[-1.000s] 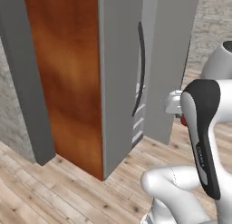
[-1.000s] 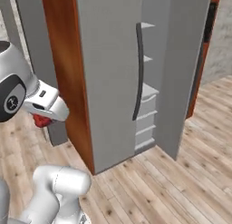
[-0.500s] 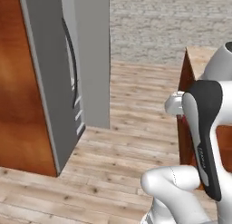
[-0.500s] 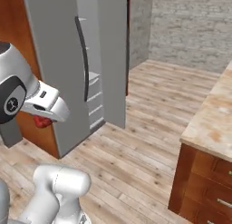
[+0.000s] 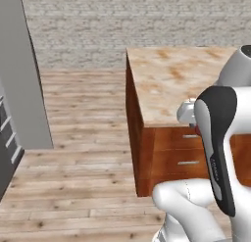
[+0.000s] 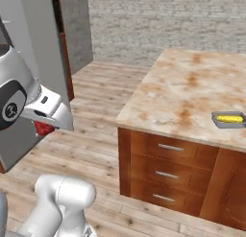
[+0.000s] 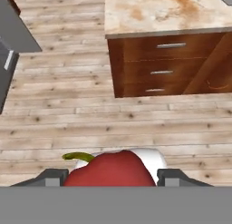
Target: Take the bell pepper and corn out of the freezer and place them in the tupperware container on the counter. Then put the tupperware containing the vegetables back in the freezer.
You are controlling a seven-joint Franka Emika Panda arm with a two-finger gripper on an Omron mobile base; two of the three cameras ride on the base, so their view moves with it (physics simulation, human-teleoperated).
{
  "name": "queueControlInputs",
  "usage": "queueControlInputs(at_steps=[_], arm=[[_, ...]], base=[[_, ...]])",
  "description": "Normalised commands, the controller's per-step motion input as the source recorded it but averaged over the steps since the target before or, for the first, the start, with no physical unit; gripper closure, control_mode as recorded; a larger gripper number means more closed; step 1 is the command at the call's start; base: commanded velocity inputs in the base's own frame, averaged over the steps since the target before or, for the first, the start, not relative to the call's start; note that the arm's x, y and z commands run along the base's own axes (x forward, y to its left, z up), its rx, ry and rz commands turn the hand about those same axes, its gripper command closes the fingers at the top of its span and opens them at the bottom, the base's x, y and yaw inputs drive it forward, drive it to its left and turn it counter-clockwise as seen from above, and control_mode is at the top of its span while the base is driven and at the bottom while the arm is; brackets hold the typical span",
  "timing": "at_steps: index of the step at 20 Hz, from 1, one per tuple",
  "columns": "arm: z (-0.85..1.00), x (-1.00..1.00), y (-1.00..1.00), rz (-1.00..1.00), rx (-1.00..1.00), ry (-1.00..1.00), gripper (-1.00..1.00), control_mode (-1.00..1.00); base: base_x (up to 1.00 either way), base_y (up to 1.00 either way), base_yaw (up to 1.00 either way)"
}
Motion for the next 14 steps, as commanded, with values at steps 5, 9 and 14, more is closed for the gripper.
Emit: queueControlInputs(at_steps=[5, 9, 14], arm=[[0.0, 0.0, 0.0, 0.0, 0.0, 0.0, 1.0, 1.0], [0.0, 0.0, 0.0, 0.0, 0.0, 0.0, 1.0, 1.0], [0.0, 0.0, 0.0, 0.0, 0.0, 0.0, 1.0, 1.0]], base=[[0.3, -1.0, -0.32], [0.5, -1.0, -0.21], [0.66, -1.0, -0.08]])
